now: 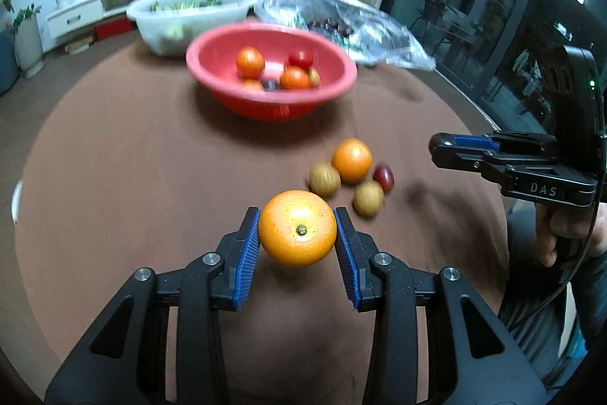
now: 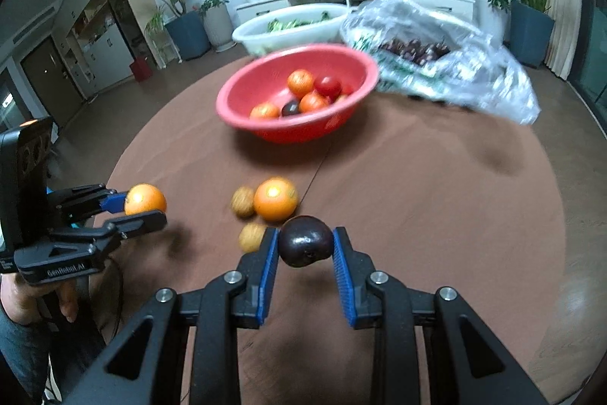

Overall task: Organize fruits
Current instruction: 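Carry the orange and dark plum over the red basin with both tools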

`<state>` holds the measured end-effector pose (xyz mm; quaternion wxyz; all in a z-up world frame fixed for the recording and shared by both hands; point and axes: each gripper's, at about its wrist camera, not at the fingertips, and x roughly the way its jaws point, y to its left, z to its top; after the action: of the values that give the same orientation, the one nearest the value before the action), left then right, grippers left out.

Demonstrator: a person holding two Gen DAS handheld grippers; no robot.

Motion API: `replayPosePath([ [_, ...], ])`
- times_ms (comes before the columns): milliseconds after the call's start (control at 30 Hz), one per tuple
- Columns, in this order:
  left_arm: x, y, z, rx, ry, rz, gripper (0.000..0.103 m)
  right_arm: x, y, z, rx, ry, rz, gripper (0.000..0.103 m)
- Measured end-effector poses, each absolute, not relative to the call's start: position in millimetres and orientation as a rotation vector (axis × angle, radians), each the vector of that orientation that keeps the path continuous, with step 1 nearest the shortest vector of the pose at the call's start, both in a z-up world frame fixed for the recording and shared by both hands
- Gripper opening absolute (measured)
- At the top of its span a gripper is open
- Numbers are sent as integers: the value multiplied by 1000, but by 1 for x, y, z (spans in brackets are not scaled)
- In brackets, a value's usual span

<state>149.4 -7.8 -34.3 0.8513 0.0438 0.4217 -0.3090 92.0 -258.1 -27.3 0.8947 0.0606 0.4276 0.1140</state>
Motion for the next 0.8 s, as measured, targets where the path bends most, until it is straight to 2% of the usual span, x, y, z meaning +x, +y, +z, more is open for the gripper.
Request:
replayPosePath([
  [267,210,-22,5,137,830,-625,36,124,-270,21,110,796,215,31],
  [433,254,-42,9,183,846,-610,36,159,-257,38,82,770,237,31],
  [800,325,-76,-35,245,912,-586,36,219,-229,0,18,859,259,31],
])
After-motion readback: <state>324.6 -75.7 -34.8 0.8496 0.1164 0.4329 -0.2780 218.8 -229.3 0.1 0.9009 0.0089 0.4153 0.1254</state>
